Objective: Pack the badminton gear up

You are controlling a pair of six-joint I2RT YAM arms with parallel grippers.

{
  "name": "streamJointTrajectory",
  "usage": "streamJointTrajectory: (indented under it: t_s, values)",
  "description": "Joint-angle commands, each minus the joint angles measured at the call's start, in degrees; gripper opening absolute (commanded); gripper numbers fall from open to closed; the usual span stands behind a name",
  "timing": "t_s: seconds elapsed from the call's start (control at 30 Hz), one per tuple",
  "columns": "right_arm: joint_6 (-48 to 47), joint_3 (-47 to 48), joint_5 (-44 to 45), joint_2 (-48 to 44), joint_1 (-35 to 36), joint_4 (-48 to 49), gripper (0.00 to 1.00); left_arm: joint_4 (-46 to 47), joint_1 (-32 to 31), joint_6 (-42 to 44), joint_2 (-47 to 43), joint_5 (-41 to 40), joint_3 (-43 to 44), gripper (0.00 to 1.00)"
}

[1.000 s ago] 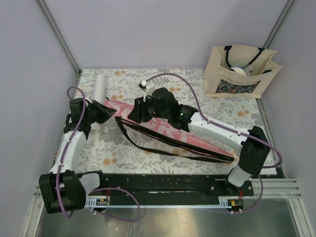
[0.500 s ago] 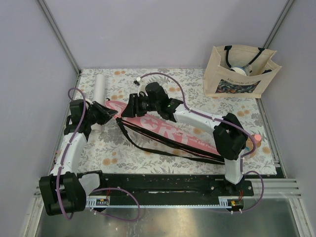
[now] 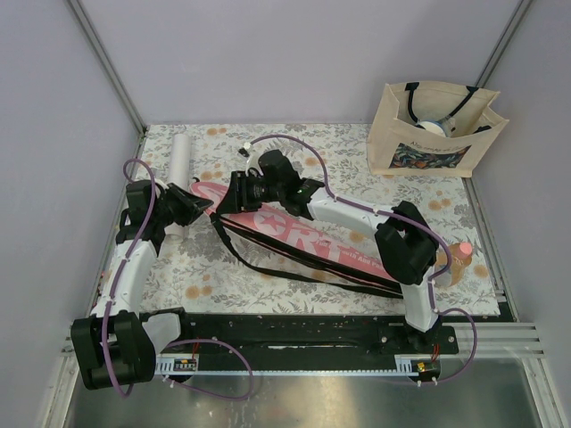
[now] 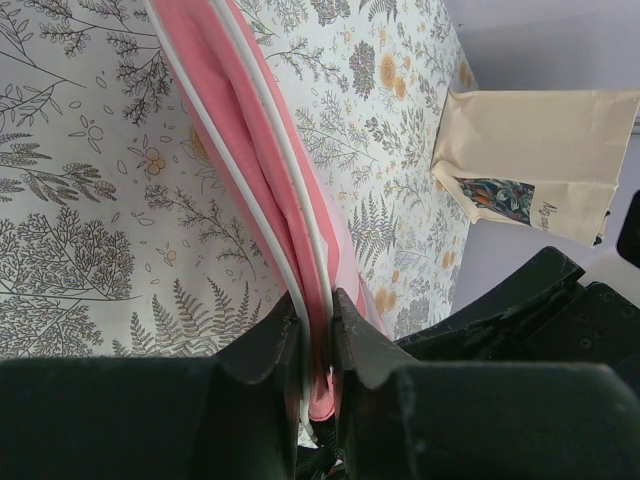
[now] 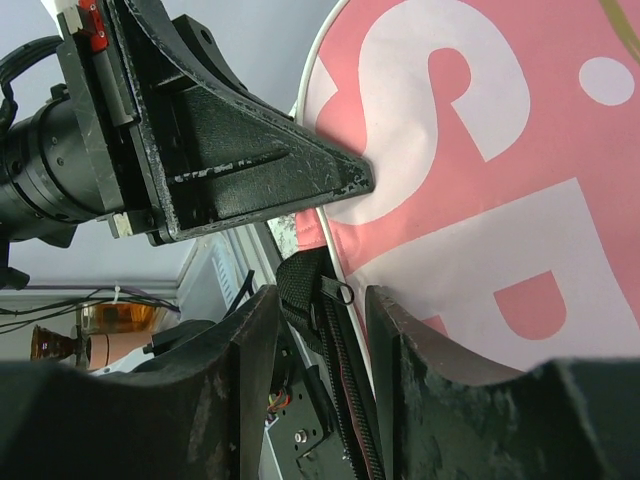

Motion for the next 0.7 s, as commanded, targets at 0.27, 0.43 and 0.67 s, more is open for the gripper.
streamJointTrajectory:
  t_s: [0.27, 0.43, 0.67]
  values:
    - [-0.2, 2.4, 0.0, 1.8, 0.6, 0.6, 0.48, 5.9, -0.2, -0.4, -2.3, 3.9, 0.6, 0.0]
    - [2.6, 1.5, -2.1, 2.2, 0.7, 3.2, 0.47, 6.0, -0.2, -0.4, -2.0, 3.7, 0.8, 0.0]
    - [4.9, 0.8, -3.4, 2.3, 0.7, 5.3, 0.47, 6.0, -0.2, -0.3, -2.0, 3.8, 0.7, 0.0]
